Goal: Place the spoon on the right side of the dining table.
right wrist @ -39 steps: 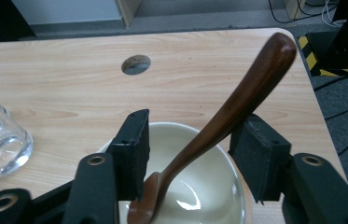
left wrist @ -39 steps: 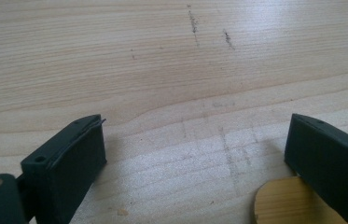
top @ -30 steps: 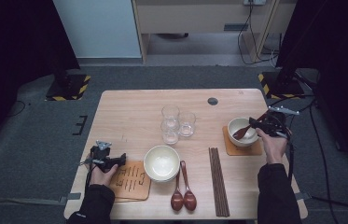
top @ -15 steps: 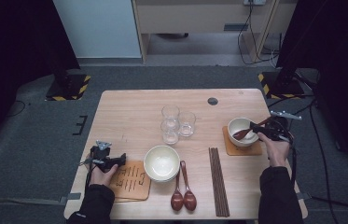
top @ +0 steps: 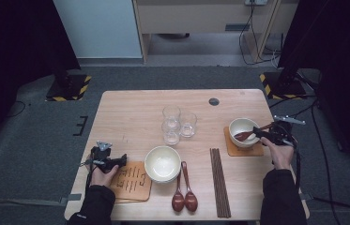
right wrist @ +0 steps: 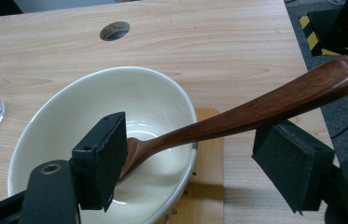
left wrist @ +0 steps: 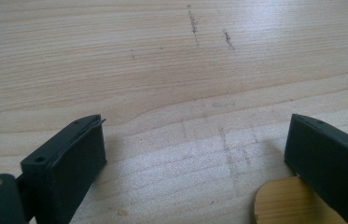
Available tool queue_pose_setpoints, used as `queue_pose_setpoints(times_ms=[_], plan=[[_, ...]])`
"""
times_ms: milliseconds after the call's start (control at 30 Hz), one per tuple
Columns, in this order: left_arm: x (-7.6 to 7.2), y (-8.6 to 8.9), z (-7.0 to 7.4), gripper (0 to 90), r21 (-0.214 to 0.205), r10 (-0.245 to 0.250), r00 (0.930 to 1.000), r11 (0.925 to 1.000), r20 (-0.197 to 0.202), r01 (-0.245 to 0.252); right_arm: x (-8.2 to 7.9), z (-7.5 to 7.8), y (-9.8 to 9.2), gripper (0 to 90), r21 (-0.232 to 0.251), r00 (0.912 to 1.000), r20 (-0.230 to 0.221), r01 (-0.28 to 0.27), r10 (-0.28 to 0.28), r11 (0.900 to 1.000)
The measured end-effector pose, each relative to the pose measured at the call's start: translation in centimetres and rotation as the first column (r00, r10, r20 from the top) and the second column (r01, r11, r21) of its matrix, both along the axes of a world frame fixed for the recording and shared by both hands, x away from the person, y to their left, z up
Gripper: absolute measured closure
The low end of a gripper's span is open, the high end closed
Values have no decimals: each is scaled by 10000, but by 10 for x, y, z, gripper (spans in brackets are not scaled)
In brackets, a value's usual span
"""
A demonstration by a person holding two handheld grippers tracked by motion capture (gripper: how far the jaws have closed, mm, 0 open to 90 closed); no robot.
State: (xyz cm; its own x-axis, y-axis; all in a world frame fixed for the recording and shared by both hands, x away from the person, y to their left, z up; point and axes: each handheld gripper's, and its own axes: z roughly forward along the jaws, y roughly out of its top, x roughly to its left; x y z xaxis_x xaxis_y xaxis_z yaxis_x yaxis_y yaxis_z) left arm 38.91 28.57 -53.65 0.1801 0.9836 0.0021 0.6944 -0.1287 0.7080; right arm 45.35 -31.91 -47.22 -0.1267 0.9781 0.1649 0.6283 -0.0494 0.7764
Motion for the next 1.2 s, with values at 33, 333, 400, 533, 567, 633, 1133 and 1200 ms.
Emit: queue_pose_setpoints(times_ms=[33, 333, 400, 533, 567, 633, 1133, 1200], plan=[[0, 0, 0, 40, 0, 0, 10000, 10000, -3, 0, -1, 0, 0, 263, 71, 10000, -39, 38, -38, 10000], [0, 0, 0, 40, 5, -2, 10000, 10000, -2, 2, -3, -5, 0, 244, 194, 9999, -164, 12, -9, 9998], [0, 0, 0, 40, 4, 0, 10000, 10000, -1, 0, -3, -5, 1, 245, 174, 9999, -167, -10, 13, 9998], [0, 0, 0, 40, 4, 0, 10000, 10000, 1, 0, -5, -5, 6, 230, -19, 9997, -209, -114, 114, 9999], [0, 0, 0, 40, 5, 0, 10000, 10000, 1, 0, -6, -4, 7, 227, -24, 9996, -246, -128, 127, 9999], [0, 0, 0, 40, 5, -1, 10000, 10000, -1, 1, -7, -4, 9, 225, -58, 9994, -295, -191, 190, 9998], [0, 0, 0, 39, 1, 10, 10000, 10000, -2, -10, -27, 5, 13, 231, 48, 9993, -249, -261, 262, 9996], [0, 0, 0, 39, -2, 23, 10000, 10000, -6, -23, -29, 10, 14, 237, 114, 9994, -141, -301, 302, 9995]])
